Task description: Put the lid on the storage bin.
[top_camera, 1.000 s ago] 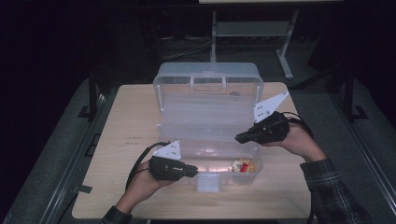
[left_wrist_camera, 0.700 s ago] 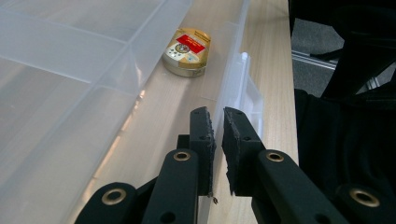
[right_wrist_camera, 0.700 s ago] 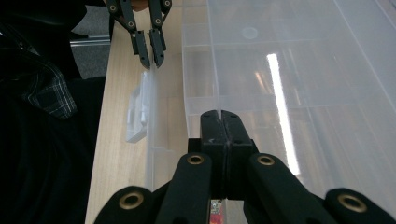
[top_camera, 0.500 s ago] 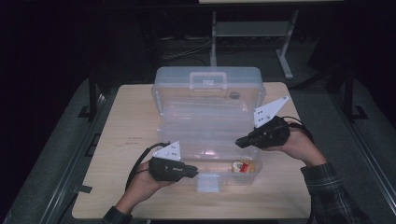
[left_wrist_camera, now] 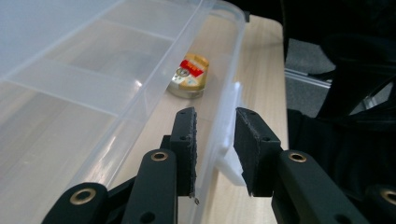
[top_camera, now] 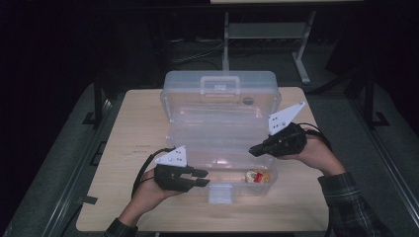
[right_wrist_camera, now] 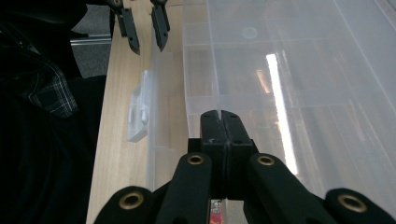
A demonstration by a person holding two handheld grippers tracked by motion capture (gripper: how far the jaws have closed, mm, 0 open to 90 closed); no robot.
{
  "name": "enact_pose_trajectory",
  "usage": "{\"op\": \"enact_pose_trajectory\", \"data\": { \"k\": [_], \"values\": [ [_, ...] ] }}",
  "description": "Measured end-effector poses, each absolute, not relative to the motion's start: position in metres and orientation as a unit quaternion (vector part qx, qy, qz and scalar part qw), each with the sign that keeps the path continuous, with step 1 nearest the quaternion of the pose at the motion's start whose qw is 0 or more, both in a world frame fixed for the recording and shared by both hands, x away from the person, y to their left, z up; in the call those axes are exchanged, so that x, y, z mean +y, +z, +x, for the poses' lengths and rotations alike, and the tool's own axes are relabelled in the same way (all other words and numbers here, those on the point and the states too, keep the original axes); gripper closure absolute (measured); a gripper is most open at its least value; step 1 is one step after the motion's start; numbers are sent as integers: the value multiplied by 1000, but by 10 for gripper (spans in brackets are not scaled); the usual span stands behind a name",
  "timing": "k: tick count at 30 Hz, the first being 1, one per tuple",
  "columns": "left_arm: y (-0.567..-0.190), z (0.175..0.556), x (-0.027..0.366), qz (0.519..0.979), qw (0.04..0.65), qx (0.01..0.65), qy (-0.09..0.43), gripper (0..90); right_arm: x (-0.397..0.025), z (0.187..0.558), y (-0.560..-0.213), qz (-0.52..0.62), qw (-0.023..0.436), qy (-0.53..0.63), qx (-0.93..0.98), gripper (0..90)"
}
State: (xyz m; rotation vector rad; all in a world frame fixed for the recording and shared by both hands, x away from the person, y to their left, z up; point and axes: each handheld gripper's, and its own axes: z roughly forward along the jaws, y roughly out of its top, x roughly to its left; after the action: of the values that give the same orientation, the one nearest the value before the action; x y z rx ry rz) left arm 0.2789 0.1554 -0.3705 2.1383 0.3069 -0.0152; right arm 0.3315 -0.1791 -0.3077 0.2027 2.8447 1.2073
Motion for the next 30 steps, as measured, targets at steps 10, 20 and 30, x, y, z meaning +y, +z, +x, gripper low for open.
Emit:
{"op": "enact_pose_trajectory", "data": {
  "k": [10, 20, 30],
  "values": [
    [-349, 280, 165, 862, 488, 131, -36, 897, -179, 330, -309, 64, 21, 390, 918, 898],
    [-319, 289, 189, 846, 511, 155, -14, 899, -179, 329, -310, 63, 21, 389, 919, 898],
    [-299, 308, 220, 824, 531, 197, 24, 899, -179, 329, -310, 62, 19, 389, 919, 898]
  ]
}}
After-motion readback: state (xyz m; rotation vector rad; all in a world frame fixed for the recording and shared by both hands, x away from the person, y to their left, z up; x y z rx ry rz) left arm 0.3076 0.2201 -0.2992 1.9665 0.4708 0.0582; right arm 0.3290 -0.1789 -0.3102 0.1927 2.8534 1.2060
